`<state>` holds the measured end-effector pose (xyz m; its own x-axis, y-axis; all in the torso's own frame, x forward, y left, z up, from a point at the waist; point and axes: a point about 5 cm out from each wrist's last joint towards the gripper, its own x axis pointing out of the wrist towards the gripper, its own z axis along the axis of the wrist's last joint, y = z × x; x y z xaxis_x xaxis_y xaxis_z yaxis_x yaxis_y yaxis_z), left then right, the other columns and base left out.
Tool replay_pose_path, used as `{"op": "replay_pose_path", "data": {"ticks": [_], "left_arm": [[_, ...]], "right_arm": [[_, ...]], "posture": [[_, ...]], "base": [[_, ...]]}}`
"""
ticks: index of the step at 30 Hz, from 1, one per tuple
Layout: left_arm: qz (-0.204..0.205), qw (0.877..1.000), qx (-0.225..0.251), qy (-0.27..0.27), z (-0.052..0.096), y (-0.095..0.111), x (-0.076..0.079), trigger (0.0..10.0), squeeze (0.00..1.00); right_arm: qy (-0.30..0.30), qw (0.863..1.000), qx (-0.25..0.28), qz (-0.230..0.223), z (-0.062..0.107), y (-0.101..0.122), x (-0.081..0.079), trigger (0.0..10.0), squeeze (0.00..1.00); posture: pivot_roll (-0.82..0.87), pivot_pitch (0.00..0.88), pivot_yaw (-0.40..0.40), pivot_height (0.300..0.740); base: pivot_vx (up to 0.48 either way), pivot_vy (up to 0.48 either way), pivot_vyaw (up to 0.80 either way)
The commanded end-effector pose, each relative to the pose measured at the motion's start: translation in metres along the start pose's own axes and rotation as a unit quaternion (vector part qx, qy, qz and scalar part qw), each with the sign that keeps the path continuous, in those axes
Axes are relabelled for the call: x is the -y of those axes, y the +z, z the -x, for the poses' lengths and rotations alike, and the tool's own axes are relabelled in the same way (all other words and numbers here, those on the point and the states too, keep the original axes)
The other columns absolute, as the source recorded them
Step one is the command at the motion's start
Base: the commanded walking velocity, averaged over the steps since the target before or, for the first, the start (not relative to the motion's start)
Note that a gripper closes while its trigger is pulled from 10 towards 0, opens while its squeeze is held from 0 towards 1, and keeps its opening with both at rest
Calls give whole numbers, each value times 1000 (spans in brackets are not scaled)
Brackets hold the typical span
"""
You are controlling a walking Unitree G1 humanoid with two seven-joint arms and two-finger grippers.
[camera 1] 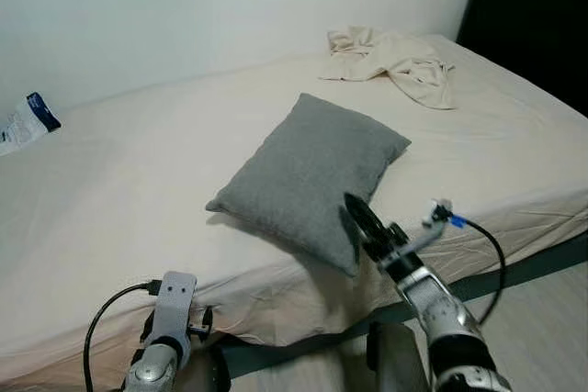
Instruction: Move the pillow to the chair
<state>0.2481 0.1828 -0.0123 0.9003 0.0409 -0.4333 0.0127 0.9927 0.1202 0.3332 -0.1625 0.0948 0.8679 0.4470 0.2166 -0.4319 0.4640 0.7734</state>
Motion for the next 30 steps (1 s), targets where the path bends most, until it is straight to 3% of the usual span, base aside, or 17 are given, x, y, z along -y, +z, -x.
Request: {"op": "replay_pose_path", "data": {"ticks": [1, 6, 10, 14, 21, 25, 29, 30], "left_arm": [[-10, 1000, -15, 5, 1, -3, -8, 10000, 0], [-9, 1000, -15, 2, 2, -3, -6, 10000, 0], [-9, 1000, -15, 1, 3, -3, -5, 10000, 0], [-9, 1000, -15, 0, 3, -3, -6, 10000, 0], [-10, 1000, -19, -6, 3, -3, -2, 10000, 0], [-10, 1000, -19, -11, 2, -1, 0, 10000, 0], [-11, 1000, -18, -15, 1, 0, 1, 10000, 0], [-13, 1000, -16, -17, 0, 1, 2, 10000, 0]], "right_arm": [[-31, 999, -25, -5, -3, -15, 3, 10000, 0], [-158, 985, -74, 13, -6, -30, 19, 10000, 0], [-173, 983, -59, -17, -6, -28, 20, 10000, 0], [-193, 980, -49, -1, -3, -20, 22, 10000, 0], [-253, 967, 13, 8, 18, 5, 35, 10000, 0], [-238, 971, 25, -2, 31, 11, 37, 10000, 0], [-194, 980, 23, -18, 30, 9, 32, 10000, 0], [-116, 992, 31, -29, 25, 10, 21, 10000, 0]], "posture": [[-53, 136, 88, 493], [-51, 137, 86, 493], [-51, 138, 83, 493], [-56, 140, 85, 493], [-72, 143, 90, 493], [-80, 143, 94, 493], [-83, 141, 98, 493], [-77, 135, 104, 493]], "base": [[0, 0, 0], [0, 0, 0], [0, 0, 0], [0, 0, 0], [0, 0, 0], [0, 0, 0], [0, 0, 0], [0, 0, 0]]}}
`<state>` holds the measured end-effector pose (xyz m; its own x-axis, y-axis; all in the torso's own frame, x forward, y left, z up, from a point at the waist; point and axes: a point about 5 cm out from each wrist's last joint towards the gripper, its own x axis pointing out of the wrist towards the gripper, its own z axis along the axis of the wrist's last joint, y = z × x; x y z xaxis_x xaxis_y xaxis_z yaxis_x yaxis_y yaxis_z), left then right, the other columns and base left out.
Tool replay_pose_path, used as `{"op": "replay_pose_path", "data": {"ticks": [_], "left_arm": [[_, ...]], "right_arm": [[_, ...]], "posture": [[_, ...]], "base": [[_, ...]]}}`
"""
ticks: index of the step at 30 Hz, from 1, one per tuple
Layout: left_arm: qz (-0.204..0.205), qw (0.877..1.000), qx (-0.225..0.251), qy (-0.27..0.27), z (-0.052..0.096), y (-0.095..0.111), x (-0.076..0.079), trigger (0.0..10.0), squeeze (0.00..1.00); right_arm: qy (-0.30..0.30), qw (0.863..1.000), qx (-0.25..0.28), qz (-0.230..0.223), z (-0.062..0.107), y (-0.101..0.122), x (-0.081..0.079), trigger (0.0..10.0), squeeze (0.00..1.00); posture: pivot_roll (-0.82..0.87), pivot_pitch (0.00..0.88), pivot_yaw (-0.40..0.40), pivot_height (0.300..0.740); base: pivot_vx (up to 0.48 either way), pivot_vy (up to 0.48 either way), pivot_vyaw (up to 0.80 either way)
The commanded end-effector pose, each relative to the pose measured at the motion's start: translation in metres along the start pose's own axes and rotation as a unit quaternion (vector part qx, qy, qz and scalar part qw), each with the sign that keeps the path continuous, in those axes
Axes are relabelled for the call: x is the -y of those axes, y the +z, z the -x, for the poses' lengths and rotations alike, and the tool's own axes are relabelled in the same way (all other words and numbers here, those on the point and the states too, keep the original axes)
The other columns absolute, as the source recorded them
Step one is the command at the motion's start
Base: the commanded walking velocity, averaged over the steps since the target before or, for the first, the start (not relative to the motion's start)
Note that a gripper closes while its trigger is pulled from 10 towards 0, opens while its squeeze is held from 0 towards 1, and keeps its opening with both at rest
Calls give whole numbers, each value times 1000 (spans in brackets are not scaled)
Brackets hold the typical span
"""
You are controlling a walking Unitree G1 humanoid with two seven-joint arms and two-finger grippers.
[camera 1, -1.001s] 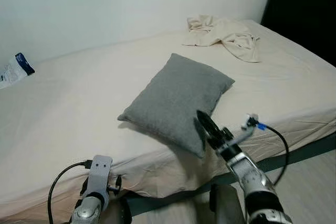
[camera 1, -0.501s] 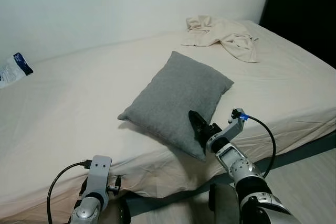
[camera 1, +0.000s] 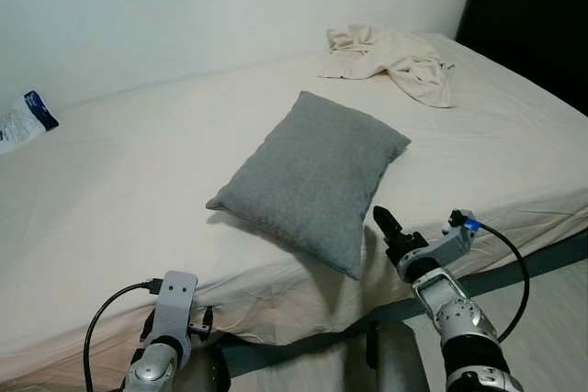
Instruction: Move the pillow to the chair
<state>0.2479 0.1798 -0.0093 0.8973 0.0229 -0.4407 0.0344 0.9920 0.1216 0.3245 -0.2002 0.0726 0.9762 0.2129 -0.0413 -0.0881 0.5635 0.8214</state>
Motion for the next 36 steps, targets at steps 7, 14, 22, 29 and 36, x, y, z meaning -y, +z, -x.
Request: {"op": "replay_pose_path", "data": {"ticks": [7, 14, 22, 29, 36], "left_arm": [[-9, 1000, -14, -4, -1, -2, -5, 10000, 0], [-10, 1000, -15, -2, 0, -3, -6, 10000, 0], [-15, 1000, -13, -2, 2, -3, -7, 10000, 0], [-15, 1000, -13, -2, 2, -3, -7, 10000, 0], [-14, 1000, -10, -2, 2, -1, -7, 10000, 0]], "right_arm": [[64, 998, -24, -7, -5, -8, -11, 10000, 0], [-38, 999, -21, -9, -10, -10, 3, 10000, 0], [49, 997, -11, -53, -20, -13, -20, 10000, 0], [34, 994, -106, -22, -27, -47, -26, 10000, 0], [-47, 988, -145, -2, -30, -65, -23, 10000, 0]], "posture": [[-66, 132, 100, 493], [-56, 132, 98, 493], [-48, 133, 100, 493], [-47, 137, 100, 493], [-46, 135, 98, 493]], "base": [[0, 0, 0], [0, 0, 0], [0, 0, 0], [0, 0, 0], [0, 0, 0]]}}
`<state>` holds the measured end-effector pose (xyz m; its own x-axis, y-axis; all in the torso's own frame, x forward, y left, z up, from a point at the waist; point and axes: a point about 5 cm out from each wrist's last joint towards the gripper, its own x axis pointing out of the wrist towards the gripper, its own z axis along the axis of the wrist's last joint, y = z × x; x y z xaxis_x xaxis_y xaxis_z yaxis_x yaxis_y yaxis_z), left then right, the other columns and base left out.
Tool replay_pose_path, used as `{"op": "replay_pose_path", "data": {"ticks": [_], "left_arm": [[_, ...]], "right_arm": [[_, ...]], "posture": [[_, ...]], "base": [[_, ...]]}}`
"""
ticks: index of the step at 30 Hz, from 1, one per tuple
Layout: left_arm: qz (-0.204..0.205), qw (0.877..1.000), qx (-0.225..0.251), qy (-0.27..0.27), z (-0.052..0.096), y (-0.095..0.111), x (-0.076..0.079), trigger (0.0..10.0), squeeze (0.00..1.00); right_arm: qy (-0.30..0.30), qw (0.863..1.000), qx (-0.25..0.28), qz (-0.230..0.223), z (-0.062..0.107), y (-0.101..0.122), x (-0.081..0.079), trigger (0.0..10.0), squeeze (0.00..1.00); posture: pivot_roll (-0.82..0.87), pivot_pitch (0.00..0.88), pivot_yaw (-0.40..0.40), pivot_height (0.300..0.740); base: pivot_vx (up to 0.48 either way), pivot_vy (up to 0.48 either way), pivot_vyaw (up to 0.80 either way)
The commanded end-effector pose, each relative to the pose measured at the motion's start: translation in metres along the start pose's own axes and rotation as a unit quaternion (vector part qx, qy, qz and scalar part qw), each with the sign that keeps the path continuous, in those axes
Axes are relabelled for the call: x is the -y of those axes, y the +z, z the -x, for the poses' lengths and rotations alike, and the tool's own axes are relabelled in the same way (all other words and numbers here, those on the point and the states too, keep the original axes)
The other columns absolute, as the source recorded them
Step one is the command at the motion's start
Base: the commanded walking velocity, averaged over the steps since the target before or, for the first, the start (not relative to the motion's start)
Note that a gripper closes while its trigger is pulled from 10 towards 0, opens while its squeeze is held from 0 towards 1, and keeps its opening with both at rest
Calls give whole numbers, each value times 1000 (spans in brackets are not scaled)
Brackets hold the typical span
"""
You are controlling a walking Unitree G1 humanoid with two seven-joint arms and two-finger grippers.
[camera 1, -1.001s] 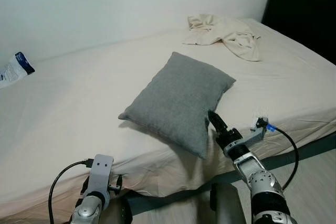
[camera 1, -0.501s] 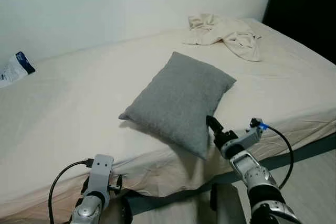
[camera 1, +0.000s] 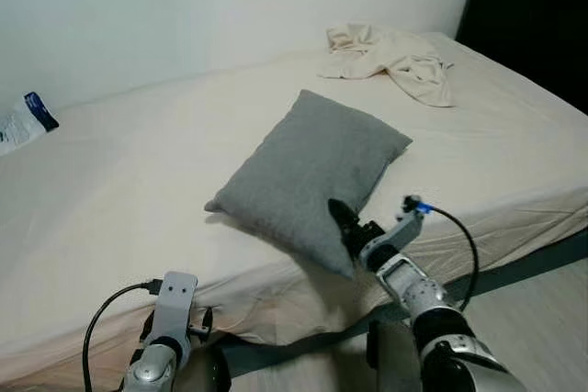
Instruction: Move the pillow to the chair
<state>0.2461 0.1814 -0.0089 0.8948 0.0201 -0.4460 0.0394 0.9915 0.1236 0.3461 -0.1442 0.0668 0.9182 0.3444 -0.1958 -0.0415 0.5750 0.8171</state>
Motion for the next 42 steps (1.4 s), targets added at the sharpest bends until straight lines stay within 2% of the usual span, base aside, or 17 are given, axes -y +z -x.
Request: {"op": "replay_pose_path", "data": {"ticks": [1, 3, 6, 7, 9, 10, 12, 16, 24, 25, 29, 32, 35, 36, 37, 38, 42], "left_arm": [[-12, 1000, -7, 0, 0, 0, -5, 10000, 0], [-13, 1000, -7, 0, 0, 0, -5, 10000, 0], [-14, 1000, -7, -1, -1, 0, -5, 10000, 0], [-13, 1000, -7, -1, -1, 1, -5, 10000, 0], [-13, 1000, -7, -1, -1, 1, -5, 10000, 0], [-13, 1000, -5, -1, -2, 2, -5, 10000, 0], [-12, 1000, -4, -1, -2, 3, -4, 10000, 0], [-10, 1000, -4, -2, -4, 4, -2, 10000, 0], [-8, 1000, -2, -5, -6, 5, 0, 10000, 0], [-9, 1000, -2, -5, -7, 6, 0, 10000, 0], [-10, 1000, 0, -7, -8, 8, 1, 10000, 0], [-9, 1000, 1, -7, -9, 10, 1, 10000, 0], [-4, 1000, 8, -7, -11, 14, 2, 10000, 0], [-4, 1000, 8, -7, -11, 14, 2, 10000, 0], [1, 1000, 15, -9, -13, 19, 4, 10000, 0], [5, 1000, 20, -10, -15, 22, 5, 10000, 0], [13, 999, 35, -11, -19, 33, 8, 10000, 0]], "right_arm": [[-23, 999, -41, -7, -2, -22, 1, 10000, 0], [-3, 999, -39, -16, -6, -21, -6, 10000, 0], [16, 999, -49, -3, -8, -22, -13, 10000, 0], [42, 997, -58, 10, -10, -24, -19, 0, 0], [49, 997, -60, 13, -10, -24, -20, 0, 0], [68, 993, -92, 36, -12, -30, -26, 0, 0], [74, 991, -104, 42, -12, -33, -29, 0, 0], [63, 988, -124, 61, -13, -34, -30, 0, 0], [33, 991, -111, 65, -11, -24, -22, 0, 0], [0, 992, -99, 82, -9, -20, -14, 0, 0], [-9, 992, -84, 92, -7, -14, -11, 0, 0], [25, 994, -61, 92, -8, -8, -18, 0, 0], [117, 988, -18, 98, -7, 4, -41, 0, 0], [117, 988, -18, 98, -7, 4, -41, 0, 0], [158, 981, -7, 114, -4, 8, -53, 0, 0], [175, 977, -5, 125, -2, 9, -59, 0, 0], [209, 967, -5, 146, 3, 8, -70, 0, 0]], "posture": [[-46, 135, 98, 493], [-45, 133, 99, 493], [-47, 131, 99, 493], [-47, 130, 97, 493], [-47, 130, 97, 493], [-50, 126, 95, 493], [-50, 126, 95, 493], [-56, 121, 93, 493], [-61, 118, 95, 493], [-65, 116, 97, 493], [-68, 113, 96, 493], [-68, 113, 96, 493], [-73, 105, 92, 493], [-73, 105, 92, 493], [-74, 102, 91, 493], [-77, 93, 88, 493], [-78, 85, 82, 493]], "base": [[0, 0, 0], [0, 0, 0], [0, 0, 0], [0, 0, 0], [0, 0, 0], [0, 0, 0], [0, 0, 0], [0, 0, 0], [0, 0, 0], [0, 0, 0], [0, 0, 0], [0, 0, 0], [0, 0, 0], [0, 0, 0], [0, 0, 0], [0, 0, 0], [0, 0, 0]]}}
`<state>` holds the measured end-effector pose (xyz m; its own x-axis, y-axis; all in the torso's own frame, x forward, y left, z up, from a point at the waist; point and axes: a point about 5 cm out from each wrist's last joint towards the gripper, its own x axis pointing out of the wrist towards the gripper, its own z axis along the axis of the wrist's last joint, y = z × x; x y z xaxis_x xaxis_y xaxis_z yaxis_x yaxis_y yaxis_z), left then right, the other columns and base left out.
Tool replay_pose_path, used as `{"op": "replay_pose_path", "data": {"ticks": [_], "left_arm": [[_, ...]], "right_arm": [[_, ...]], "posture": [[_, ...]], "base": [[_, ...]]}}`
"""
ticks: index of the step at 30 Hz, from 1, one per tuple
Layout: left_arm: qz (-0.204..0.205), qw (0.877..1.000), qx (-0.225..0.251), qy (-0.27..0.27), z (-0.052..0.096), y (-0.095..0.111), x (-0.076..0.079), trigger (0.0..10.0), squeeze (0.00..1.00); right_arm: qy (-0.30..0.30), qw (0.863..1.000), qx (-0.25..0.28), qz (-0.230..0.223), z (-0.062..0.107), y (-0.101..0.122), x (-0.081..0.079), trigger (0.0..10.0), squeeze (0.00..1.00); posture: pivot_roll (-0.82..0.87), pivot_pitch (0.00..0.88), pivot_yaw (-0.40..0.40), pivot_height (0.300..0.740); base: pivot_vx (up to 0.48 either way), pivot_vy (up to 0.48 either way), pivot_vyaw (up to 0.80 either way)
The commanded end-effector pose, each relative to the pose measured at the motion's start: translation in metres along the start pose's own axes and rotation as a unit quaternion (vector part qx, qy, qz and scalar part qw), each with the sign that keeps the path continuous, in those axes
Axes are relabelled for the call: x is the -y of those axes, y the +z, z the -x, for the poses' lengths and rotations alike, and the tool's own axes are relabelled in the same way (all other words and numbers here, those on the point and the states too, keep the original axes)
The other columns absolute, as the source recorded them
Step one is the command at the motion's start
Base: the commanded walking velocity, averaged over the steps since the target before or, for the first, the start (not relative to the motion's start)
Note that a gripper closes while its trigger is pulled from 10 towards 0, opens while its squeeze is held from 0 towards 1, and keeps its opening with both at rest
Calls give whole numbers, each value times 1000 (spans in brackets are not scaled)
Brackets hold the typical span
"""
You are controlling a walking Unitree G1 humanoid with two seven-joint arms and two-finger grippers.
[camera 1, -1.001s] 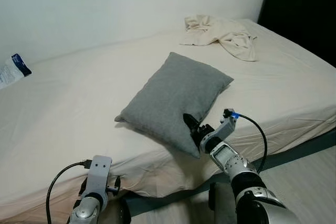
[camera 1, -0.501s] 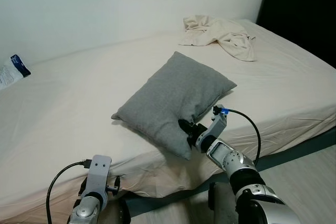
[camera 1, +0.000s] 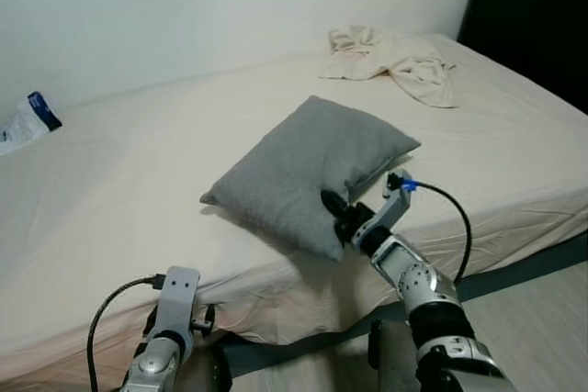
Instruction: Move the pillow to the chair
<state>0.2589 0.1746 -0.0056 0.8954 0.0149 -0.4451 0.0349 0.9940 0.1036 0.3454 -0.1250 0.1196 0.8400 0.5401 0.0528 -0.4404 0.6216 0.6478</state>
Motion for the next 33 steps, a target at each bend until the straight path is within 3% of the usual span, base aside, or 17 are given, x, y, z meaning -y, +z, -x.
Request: {"op": "replay_pose_path", "data": {"ticks": [1, 8, 24, 28, 29, 31, 33], "left_arm": [[7, 999, 41, -9, -10, 28, 3, 10000, 0], [27, 996, 80, -7, -18, 55, 8, 10000, 0], [42, 993, 112, -6, -21, 74, 7, 10000, 0], [4, 987, 146, -60, -21, 91, 4, 10000, 0], [-50, 980, 152, -121, -19, 99, 4, 10000, 0], [-67, 976, 152, -140, -18, 101, 4, 10000, 0], [-115, 965, 139, -188, -14, 103, 3, 10000, 0]], "right_arm": [[61, 998, 3, 4, -7, 1, -21, 0, 0], [94, 995, 21, 29, -3, 5, -38, 0, 0], [79, 996, 23, 37, 6, 5, -37, 0, 0], [80, 996, 27, 37, 7, 6, -37, 0, 0], [79, 996, 29, 36, 8, 7, -36, 0, 0], [79, 996, 30, 35, 9, 8, -36, 0, 0], [78, 996, 32, 34, 9, 9, -35, 0, 0]], "posture": [[-81, 75, 77, 493], [-88, 47, 64, 498], [-97, 37, 67, 560], [-97, 36, 66, 574], [-91, 37, 63, 584], [-91, 37, 63, 588], [-90, 37, 64, 598]], "base": [[0, 0, 0], [0, 0, 0], [0, 0, 0], [0, 0, 0], [0, 0, 0], [0, 0, 0], [0, 0, 0]]}}
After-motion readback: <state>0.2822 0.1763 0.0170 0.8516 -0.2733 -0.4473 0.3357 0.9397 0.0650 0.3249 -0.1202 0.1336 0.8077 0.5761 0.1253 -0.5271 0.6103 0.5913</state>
